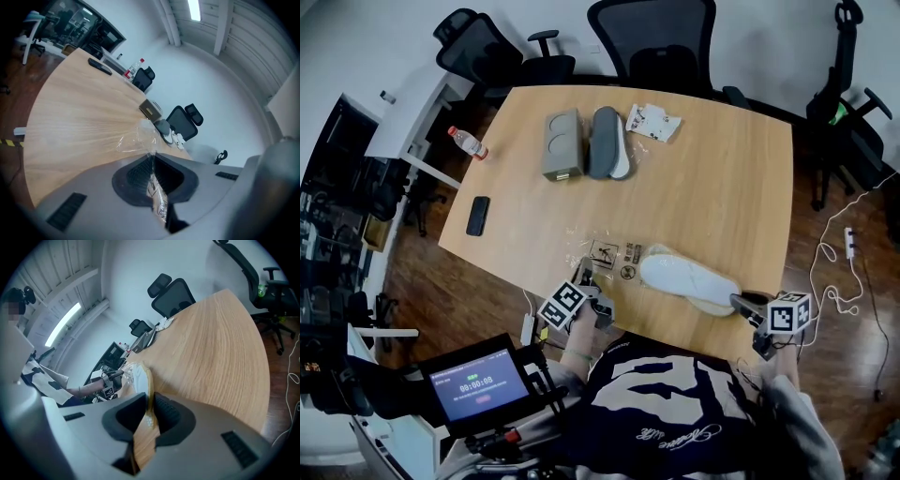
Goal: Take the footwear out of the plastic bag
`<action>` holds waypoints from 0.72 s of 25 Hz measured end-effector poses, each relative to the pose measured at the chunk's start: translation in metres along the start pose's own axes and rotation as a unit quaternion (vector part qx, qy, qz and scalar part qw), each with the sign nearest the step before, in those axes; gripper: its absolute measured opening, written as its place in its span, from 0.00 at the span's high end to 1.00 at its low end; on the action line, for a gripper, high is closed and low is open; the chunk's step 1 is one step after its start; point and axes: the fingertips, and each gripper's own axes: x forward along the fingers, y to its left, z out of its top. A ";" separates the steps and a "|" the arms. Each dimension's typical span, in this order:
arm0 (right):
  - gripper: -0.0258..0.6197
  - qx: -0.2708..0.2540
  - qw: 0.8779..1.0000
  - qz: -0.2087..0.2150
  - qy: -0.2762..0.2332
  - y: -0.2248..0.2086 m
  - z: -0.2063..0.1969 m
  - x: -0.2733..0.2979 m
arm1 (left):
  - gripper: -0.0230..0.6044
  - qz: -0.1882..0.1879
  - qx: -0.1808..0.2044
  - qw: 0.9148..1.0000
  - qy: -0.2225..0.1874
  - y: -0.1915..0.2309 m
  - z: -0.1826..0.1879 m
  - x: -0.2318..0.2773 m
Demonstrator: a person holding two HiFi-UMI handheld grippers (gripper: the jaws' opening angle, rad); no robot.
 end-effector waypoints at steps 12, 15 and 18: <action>0.89 0.014 0.993 -0.021 -0.112 0.021 0.032 -0.032 | 0.95 0.209 0.169 0.960 -0.072 0.040 0.031 -0.038; 0.89 0.025 0.990 -0.013 -0.140 0.028 0.042 -0.040 | 0.95 0.213 0.177 0.958 -0.068 0.038 0.026 -0.037; 0.89 0.021 0.986 -0.008 -0.165 0.039 0.056 -0.049 | 0.95 0.196 0.161 0.966 -0.058 0.032 0.017 -0.028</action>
